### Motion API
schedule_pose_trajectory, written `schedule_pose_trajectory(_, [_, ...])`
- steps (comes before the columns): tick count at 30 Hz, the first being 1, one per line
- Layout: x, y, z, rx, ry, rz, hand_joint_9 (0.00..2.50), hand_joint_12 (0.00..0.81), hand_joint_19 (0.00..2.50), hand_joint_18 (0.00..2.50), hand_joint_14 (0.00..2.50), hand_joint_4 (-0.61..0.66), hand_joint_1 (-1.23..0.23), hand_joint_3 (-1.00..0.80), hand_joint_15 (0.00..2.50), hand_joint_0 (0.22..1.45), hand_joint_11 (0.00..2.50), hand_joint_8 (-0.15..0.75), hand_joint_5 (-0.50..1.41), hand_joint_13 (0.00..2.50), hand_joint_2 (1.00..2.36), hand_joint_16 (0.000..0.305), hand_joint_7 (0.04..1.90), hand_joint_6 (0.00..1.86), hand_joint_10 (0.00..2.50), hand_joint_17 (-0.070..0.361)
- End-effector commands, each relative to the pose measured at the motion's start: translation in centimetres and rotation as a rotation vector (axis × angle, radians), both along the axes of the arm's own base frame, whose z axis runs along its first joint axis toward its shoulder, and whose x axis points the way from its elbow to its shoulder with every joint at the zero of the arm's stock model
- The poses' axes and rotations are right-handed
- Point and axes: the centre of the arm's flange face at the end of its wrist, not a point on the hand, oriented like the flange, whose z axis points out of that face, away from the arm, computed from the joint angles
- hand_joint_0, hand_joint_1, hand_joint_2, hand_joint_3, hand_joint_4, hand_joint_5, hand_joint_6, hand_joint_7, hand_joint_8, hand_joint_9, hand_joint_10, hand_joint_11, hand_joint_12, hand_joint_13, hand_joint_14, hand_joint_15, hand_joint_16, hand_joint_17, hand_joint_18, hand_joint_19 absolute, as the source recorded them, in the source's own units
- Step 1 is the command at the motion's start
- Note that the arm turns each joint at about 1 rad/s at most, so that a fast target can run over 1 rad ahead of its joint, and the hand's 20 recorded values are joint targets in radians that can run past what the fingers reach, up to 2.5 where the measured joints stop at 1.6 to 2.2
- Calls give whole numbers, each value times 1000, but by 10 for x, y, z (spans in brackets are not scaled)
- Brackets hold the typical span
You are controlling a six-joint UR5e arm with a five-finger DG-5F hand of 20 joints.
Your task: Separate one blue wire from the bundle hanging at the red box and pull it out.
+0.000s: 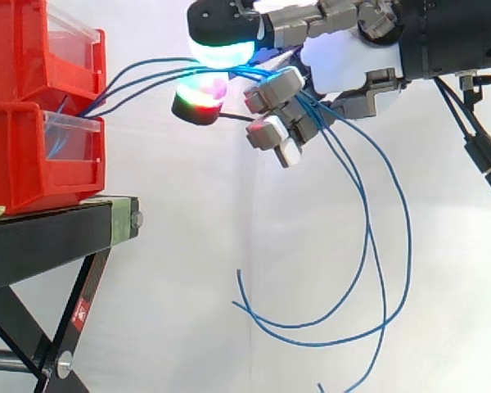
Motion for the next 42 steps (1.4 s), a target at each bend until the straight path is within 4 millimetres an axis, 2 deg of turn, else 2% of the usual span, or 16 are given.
schedule_pose_trajectory(1, [0, 0, 0, 0, 0, 0, 1375, 555, 724, 1210, 8, -35, -488, -154, 1123, 475, 1587, 338, -127, 1230, 1473, 74, 1099, 938, 303, 167])
schedule_pose_trajectory(3, [0, 0, 0, 0, 0, 0, 1402, 556, 729, 1220, 9, -39, -414, -201, 1118, 452, 1596, 339, -122, 1240, 1614, 75, 1112, 938, 277, 169])
schedule_pose_trajectory(5, [0, 0, 1, 0, -2, 0, 1402, 570, 714, 1234, 8, -15, -403, -232, 1116, 432, 1603, 352, -119, 1248, 1682, 77, 1079, 938, 288, 174])
schedule_pose_trajectory(8, [0, 0, 0, 0, 0, 0, 1378, 586, 703, 1249, 7, 34, -448, -254, 1121, 405, 1582, 389, -122, 1246, 1703, 80, 1058, 932, 310, 180])
schedule_pose_trajectory(13, [0, 0, 1, 0, -2, 0, 1323, 599, 698, 1244, 7, 78, -538, -219, 1117, 415, 1539, 404, -136, 1230, 1521, 81, 1027, 930, 375, 183])
schedule_pose_trajectory(14, [0, 0, 1, 0, -2, 0, 1310, 596, 705, 1240, 7, 90, -587, -192, 1124, 440, 1531, 406, -141, 1226, 1325, 82, 1014, 931, 384, 183])
schedule_pose_trajectory(15, [0, 0, 0, 0, 0, 0, 1291, 591, 712, 1221, 8, 97, -628, -152, 1133, 485, 1544, 402, -146, 1216, 1066, 80, 1012, 932, 367, 180])
schedule_pose_trajectory(16, [0, 0, 0, 0, 0, 0, 1284, 574, 727, 1193, 8, 100, -629, -187, 1136, 490, 1583, 387, -152, 1203, 1005, 78, 1018, 932, 327, 175])
schedule_pose_trajectory(18, [0, 0, 1, 0, -2, -1, 1270, 561, 742, 1167, 9, 105, -621, -273, 1140, 472, 1627, 368, -159, 1190, 1006, 76, 1010, 932, 291, 170])
schedule_pose_trajectory(19, [0, 1, 0, 0, 0, 2, 1261, 497, 792, 1070, 13, 90, -612, -357, 1170, 450, 1771, 314, -168, 1136, 1008, 66, 1048, 927, 116, 149])
schedule_pose_trajectory(22, [0, 0, 0, 0, 0, -1, 1248, 524, 779, 1107, 11, 112, -584, -500, 1160, 418, 1701, 333, -171, 1155, 1000, 70, 1016, 928, 204, 157])
schedule_pose_trajectory(29, [0, 0, 0, 0, 0, 0, 1197, 536, 746, 1126, 12, 145, -639, -500, 1150, 394, 1632, 356, -180, 1160, 1000, 72, 971, 930, 320, 163])
schedule_pose_trajectory(36, [0, 0, 0, 1, 1, -2, 1189, 482, 778, 1029, 16, 120, -766, -464, 1164, 482, 1746, 301, -182, 1112, 1003, 61, 990, 930, 175, 137])
schedule_pose_trajectory(42, [0, 0, 0, 0, 0, -1, 1191, 464, 780, 1013, 18, 102, -786, -417, 1169, 514, 1772, 291, -180, 1101, 1006, 58, 1000, 929, 137, 131])
